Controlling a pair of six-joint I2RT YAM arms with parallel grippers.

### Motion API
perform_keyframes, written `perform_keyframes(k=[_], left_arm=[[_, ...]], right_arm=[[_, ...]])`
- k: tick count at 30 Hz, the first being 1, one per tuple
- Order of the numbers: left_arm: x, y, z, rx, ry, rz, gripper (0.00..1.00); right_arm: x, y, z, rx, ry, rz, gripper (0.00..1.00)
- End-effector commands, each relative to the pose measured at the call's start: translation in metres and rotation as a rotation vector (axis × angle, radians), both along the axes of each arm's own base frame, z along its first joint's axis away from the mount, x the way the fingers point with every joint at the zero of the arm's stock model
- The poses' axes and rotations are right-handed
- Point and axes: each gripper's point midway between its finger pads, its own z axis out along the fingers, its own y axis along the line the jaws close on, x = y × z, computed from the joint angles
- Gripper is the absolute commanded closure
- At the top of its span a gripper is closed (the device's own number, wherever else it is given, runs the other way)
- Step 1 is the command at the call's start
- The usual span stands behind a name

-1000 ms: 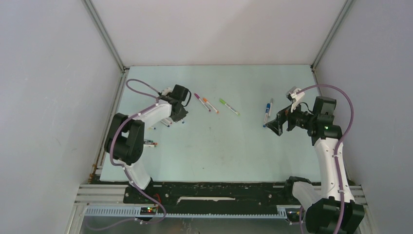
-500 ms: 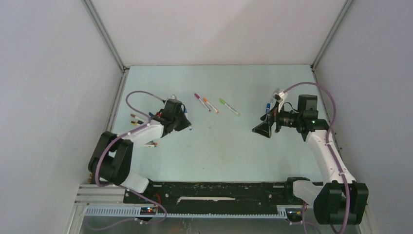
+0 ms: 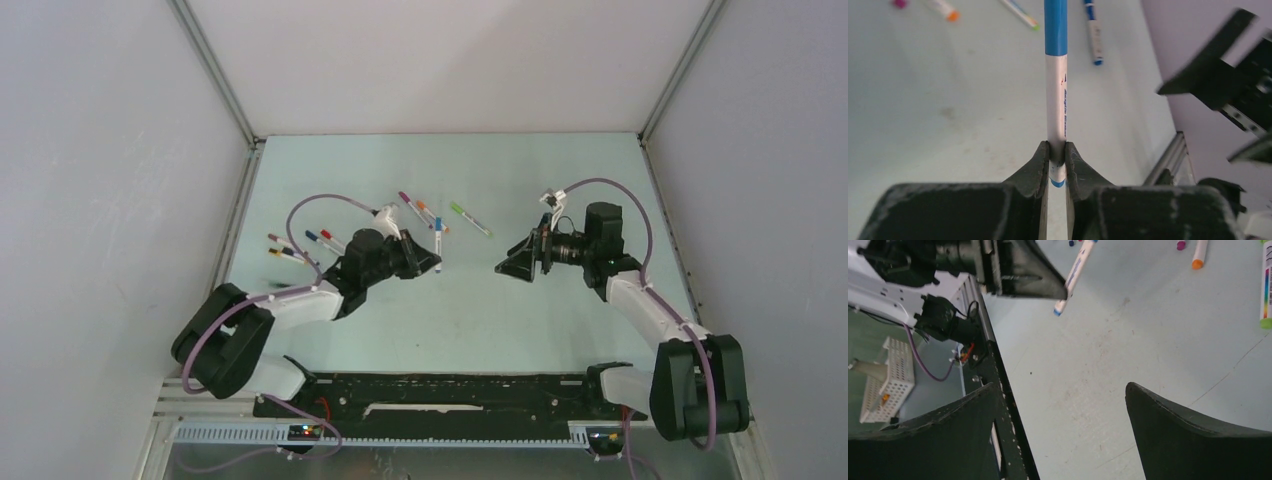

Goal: Open the pen caps
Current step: Pick up the pen from the center of the board.

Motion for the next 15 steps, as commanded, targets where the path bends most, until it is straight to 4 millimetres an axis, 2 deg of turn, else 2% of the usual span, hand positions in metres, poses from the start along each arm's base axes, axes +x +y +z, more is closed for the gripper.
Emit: perform_keyframes(k=[1,4,8,15], left_arm=[[-0.007,-0.039,0.058,-0.137,-0.204,-0.121,1.0],[-0.013,-0.056,0.067,-0.173,-0.22,-0.153,1.0],[-0.022,-0.075,0.079,-0.22,-0.231,-0.192,1.0],[-0.036,-0.11,0.094,-0.297,-0.226,-0.249,1.0]], right_arm=[[0.029,0.008,0.032,0.138,-0.001,-0.078,0.0],[0.035,0.011,0.041,0.234,0.02,-0.109,0.0],[0.043,0.013,0.036,0.295,0.058,-0.151,0.0],[0.045,0.02,0.021,0.278,0.112,-0.166,0.04]])
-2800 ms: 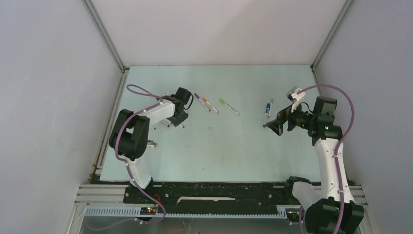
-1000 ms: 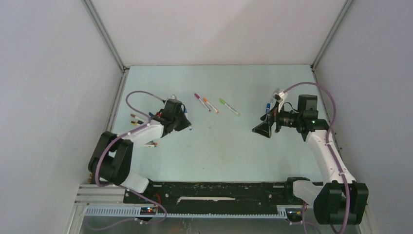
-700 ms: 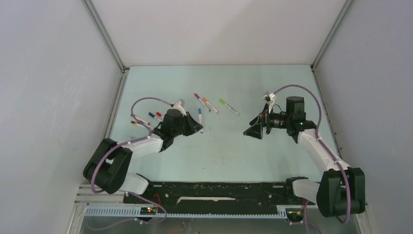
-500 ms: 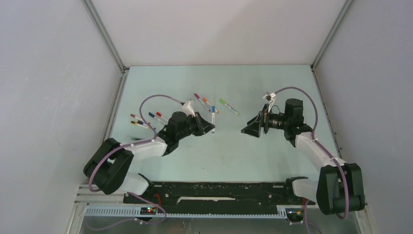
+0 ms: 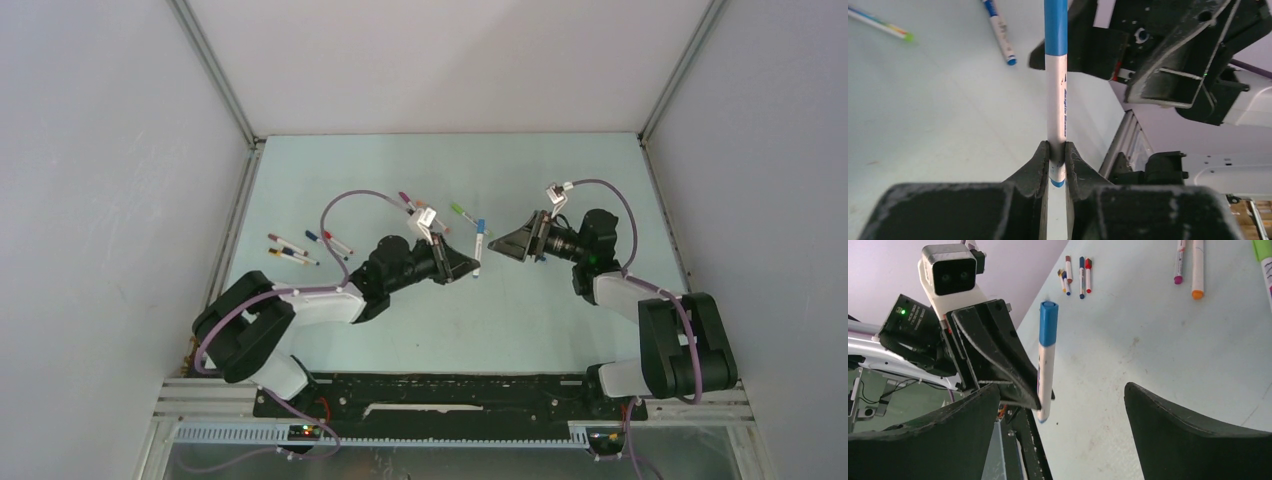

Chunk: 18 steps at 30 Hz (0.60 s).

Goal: Open the pen caps
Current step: Pick up the pen from the center of the board.

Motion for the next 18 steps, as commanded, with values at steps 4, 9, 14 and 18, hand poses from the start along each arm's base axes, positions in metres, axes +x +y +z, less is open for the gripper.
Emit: perform_keyframes(k=[4,9,14,18], left_arm=[[-0.004,-0.042,0.046,-0.143,-0.059,-0.065,1.0],[-0.007,-0.05,0.044,-0.142,-0.048,-0.076,1.0],[-0.005,-0.049,0.042,-0.136,-0.043,-0.062,1.0],[-0.004,-0.049,0.041,-0.133,-0.041,-0.058,1.0]], right_arm=[[0.005,0.009,0.011,0.021,-0.042,-0.006,0.11],[0.004,0.012,0.011,0.021,-0.021,0.019,0.32],[-0.005,0.022,0.017,0.032,-0.037,0.083,0.53],[-0.01,0.028,0.019,0.035,-0.044,0.113,0.68]])
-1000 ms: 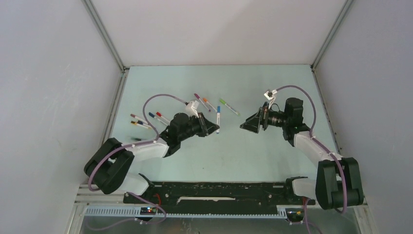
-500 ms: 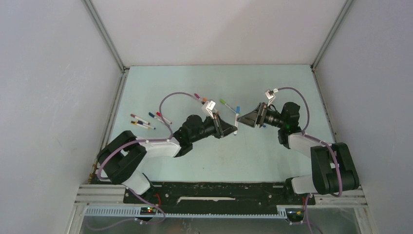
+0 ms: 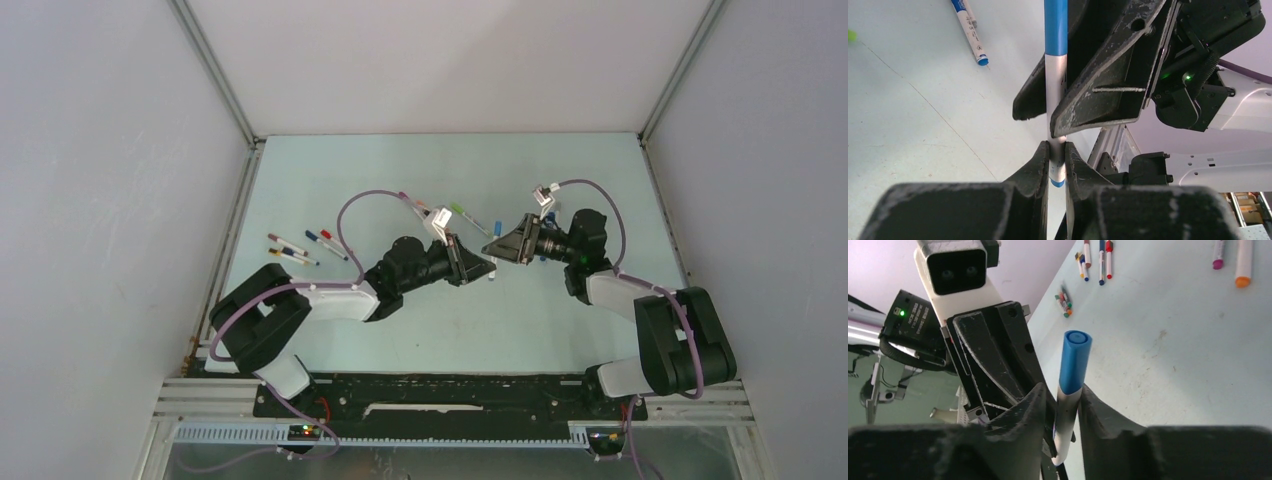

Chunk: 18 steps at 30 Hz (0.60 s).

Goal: Open the pen caps
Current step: Pick up the pen from the center of the board.

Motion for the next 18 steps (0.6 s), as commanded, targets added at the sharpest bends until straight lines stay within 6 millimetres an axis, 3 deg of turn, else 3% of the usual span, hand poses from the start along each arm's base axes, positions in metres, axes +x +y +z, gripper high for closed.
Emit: perform_keyframes(k=[1,3,5,8,12,14,18], left_arm=[[0.007,-0.009,0.031,-0.072,-0.05,0.012,1.0],[0.007,-0.009,0.031,-0.076,-0.049,0.011,1.0],[0.006,-0.009,0.033,-0.085,-0.051,0.004,0.95],[-0.002,-0.01,0.037,-0.097,-0.06,-0.039,0.69],[-0.015,0.002,0.052,-0.144,-0.157,-0.07,0.26],[-0.016,0.015,0.056,-0.152,-0.194,-0.056,0.18],[-0.005,0.042,0.068,-0.118,-0.259,0.015,0.14]], right_arm=[[0.001,0.008,0.019,0.021,-0.078,0.049,0.73],[-0.001,0.009,0.022,0.025,-0.082,0.064,0.9],[-0.003,0.008,0.026,0.028,-0.098,0.078,1.0],[-0.005,0.006,0.031,0.025,-0.136,0.1,1.0],[-0.01,-0.002,0.033,-0.002,-0.208,0.177,1.0],[-0.015,-0.005,0.034,-0.008,-0.25,0.227,1.0],[-0.024,-0.007,0.036,-0.023,-0.292,0.296,1.0]])
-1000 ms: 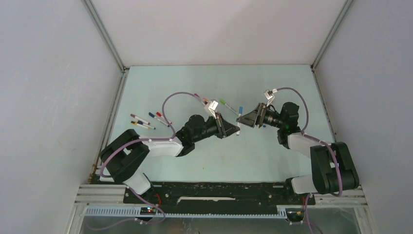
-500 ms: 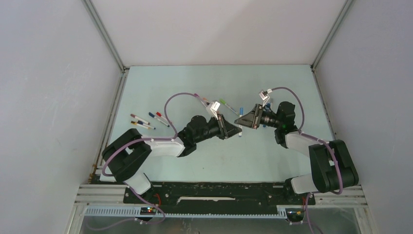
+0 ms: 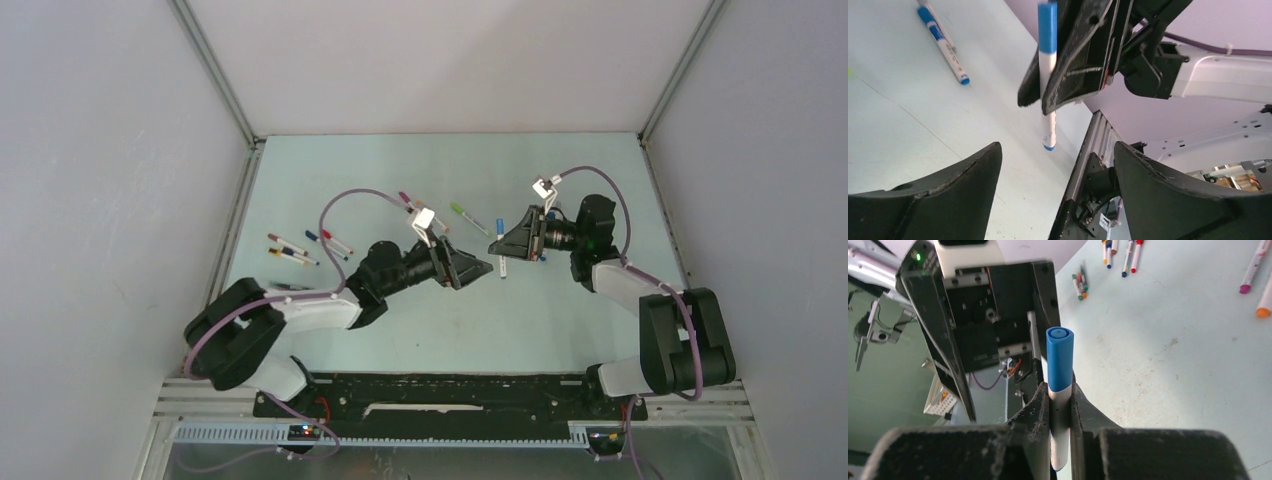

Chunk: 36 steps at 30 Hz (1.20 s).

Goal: Open the pen caps
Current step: Pick up the pen from the center of the board, then open the pen cap from the pen.

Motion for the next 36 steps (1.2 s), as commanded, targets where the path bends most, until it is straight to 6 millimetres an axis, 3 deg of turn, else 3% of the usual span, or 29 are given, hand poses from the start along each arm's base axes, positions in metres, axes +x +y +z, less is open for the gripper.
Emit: perform_keyframes(k=[1,5,7,15,19,26,36], left_arm=[[0.01,0.03,0.044,-0.037,-0.17,0.073,0.12],[0.021,0.05,0.062,-0.026,-0.214,0.15,0.01],[0.023,0.054,0.074,-0.046,-0.227,0.171,0.0],[0.029,0.031,0.085,-0.065,-0.166,0.092,0.01],[0.03,0.024,0.086,-0.097,-0.149,0.085,0.05],[0.03,0.001,0.086,-0.133,-0.113,0.046,0.2],[0.033,-0.017,0.081,-0.159,-0.073,0.019,0.38]], right_arm=[[-0.015,-0.001,0.018,-0.011,-0.151,0.132,1.0],[-0.024,0.0,0.022,-0.019,-0.185,0.184,1.0],[-0.029,0.001,0.021,-0.021,-0.183,0.207,1.0],[-0.036,0.002,0.021,-0.017,-0.172,0.264,1.0],[-0.038,0.003,0.02,-0.015,-0.167,0.273,1.0],[-0.04,0.007,0.018,-0.011,-0.151,0.297,1.0],[-0.039,0.007,0.017,-0.012,-0.141,0.299,1.0]])
